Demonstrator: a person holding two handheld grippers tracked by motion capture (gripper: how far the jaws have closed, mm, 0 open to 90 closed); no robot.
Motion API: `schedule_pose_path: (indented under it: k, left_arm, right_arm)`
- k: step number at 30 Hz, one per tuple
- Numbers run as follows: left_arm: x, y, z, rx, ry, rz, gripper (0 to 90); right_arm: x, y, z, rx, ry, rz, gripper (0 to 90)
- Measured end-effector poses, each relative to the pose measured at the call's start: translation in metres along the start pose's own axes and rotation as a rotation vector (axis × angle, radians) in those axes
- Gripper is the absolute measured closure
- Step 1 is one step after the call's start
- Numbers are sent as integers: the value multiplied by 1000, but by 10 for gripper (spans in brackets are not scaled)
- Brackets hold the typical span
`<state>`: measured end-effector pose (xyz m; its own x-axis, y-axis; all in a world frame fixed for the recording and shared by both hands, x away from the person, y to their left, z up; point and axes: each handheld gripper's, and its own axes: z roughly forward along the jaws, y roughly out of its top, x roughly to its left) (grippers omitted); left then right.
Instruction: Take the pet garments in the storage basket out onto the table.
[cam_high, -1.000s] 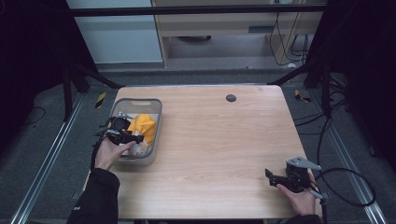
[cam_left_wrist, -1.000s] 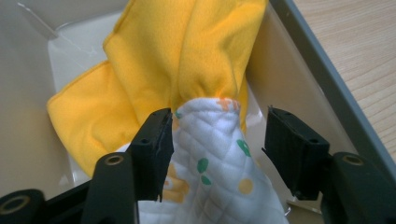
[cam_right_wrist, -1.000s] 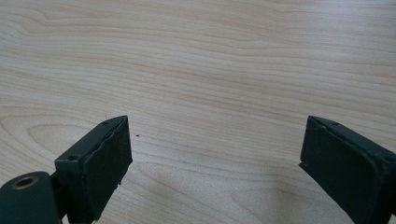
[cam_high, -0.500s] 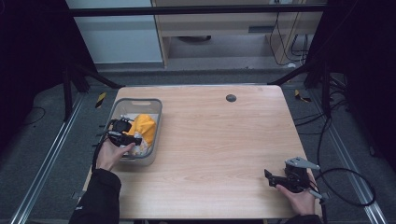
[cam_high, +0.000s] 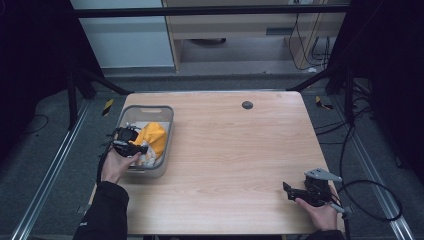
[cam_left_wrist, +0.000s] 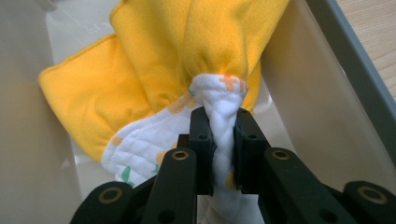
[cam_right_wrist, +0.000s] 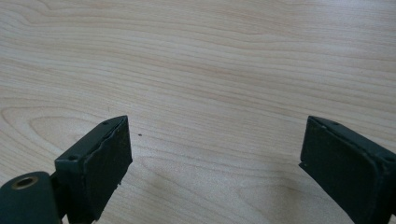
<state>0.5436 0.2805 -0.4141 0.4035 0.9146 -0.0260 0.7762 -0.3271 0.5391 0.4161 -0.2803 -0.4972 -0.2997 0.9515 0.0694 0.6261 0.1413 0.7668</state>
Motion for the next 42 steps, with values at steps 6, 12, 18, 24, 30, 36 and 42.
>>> schedule_pose_path:
  k: [6,12,18,24,30,36,42]
  left_arm:
    - [-1,1,-16,-38,-5,5,804]
    - [-1,2,-26,-71,-5,11,806]
    - [-2,3,-41,-105,7,19,809]
    - [-3,3,-54,-125,13,30,810]
    - [-3,3,-64,-140,21,40,811]
    - [-6,4,-77,-160,11,61,812]
    - [-10,4,-84,-173,3,75,812]
  right_arm:
    - [0,0,1,1,-3,-10,88]
    - [1,0,1,1,-5,-8,88]
    - [1,0,0,-2,-1,-8,87]
    - [1,0,0,-2,0,-9,87]
    - [1,0,0,-3,-2,-15,85]
    - [1,0,0,-4,-2,-15,85]
    - [2,0,0,-4,-4,-15,84]
